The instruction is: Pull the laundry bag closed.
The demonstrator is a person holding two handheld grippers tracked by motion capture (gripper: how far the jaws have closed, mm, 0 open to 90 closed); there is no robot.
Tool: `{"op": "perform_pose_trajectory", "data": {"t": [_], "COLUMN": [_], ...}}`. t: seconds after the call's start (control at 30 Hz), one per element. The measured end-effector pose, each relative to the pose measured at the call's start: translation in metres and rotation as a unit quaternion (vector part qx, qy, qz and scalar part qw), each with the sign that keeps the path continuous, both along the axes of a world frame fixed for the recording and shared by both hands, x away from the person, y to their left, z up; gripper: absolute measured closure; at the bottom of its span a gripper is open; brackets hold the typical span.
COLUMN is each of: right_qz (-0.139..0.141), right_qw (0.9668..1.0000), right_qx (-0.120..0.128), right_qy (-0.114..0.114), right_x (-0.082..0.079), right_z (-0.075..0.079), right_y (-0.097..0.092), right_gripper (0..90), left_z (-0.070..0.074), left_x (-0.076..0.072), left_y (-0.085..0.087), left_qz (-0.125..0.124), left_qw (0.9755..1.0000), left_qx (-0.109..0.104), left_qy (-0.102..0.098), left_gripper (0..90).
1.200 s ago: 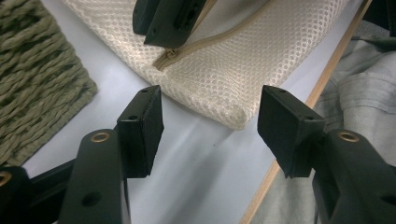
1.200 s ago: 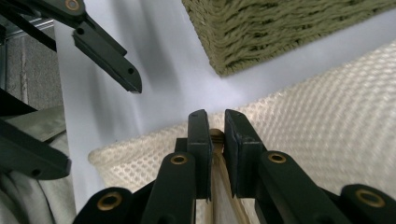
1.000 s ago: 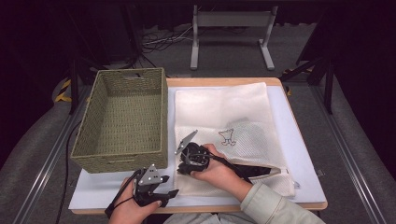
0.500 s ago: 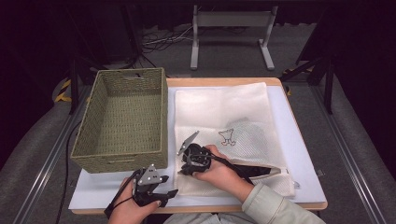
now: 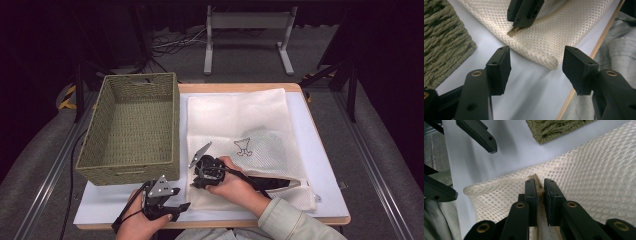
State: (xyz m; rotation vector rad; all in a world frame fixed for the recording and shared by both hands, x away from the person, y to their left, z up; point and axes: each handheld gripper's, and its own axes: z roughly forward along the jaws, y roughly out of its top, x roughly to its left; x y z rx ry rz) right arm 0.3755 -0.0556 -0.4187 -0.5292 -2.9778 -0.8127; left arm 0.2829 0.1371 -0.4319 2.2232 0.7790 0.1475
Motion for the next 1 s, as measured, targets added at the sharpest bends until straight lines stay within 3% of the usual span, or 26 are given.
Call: {"op": "perform_pose_trajectory", "data": {"t": [0.17,0.4,0.63,0.7,0.8,1.0], "right_qz": [0.006,0.017,0.026,0.027,0.027,0.03], "right_qw": [0.9999,0.9991,0.9979,0.9978,0.9979,0.9976], "right_qx": [0.008,0.04,0.059,0.061,0.06,0.062], "right_qy": [-0.006,-0.004,-0.002,-0.002,-0.001,-0.001], "right_x": [-0.002,-0.008,-0.01,-0.01,-0.011,-0.011], "right_z": [0.004,0.017,0.025,0.025,0.025,0.027], "right_y": [0.0,0.0,-0.001,-0.002,-0.002,-0.004], "right_gripper": [82.1,82.2,82.3,82.2,82.2,82.2], "left_z": [0.001,-0.002,-0.006,-0.007,-0.006,-0.003], "left_x": [0.004,0.013,0.022,0.024,0.026,0.028], "left_y": [-0.003,-0.008,-0.012,-0.014,-0.015,-0.01], "left_qz": [0.003,0.018,0.013,0.011,0.011,0.016], "left_qw": [1.0,0.9996,0.9994,0.9994,0.9995,0.9994], "left_qx": [0.003,0.014,0.022,0.016,0.009,0.011], "left_qy": [0.001,0.016,0.025,0.027,0.03,0.029], "left_gripper": [40.2,40.4,41.5,43.1,47.6,65.4]}}
